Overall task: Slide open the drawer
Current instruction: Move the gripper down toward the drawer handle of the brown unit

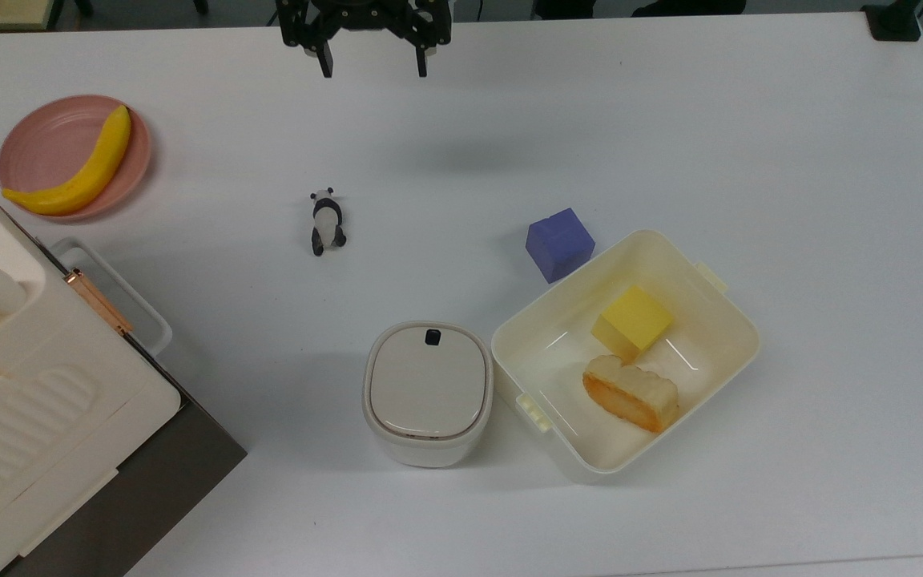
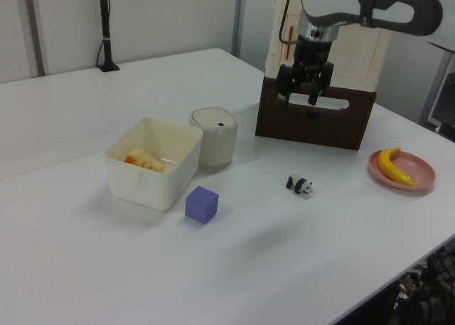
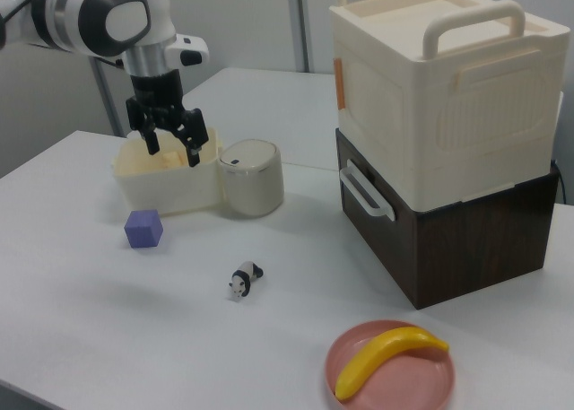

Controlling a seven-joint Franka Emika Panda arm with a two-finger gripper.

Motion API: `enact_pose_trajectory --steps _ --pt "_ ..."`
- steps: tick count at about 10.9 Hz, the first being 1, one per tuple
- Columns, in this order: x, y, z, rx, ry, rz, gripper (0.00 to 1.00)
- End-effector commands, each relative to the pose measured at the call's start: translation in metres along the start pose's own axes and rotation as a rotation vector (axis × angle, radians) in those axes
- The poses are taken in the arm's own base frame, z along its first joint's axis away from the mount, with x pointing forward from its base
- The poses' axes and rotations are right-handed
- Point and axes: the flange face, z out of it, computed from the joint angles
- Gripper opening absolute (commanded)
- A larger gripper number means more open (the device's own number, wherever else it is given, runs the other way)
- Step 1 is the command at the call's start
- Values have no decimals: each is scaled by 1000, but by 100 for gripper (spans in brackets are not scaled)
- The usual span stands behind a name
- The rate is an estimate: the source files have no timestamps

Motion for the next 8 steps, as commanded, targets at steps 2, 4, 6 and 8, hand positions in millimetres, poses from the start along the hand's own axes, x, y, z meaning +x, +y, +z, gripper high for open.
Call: enact_pose_trajectory --steps 2,4,6,8 --pt "8 7 52 -52 -107 -71 100" --pt "16 9 87 -52 -109 -127 100" --pt "20 13 115 -85 -111 -146 100" --pt "26 12 122 -88 -84 -149 99"
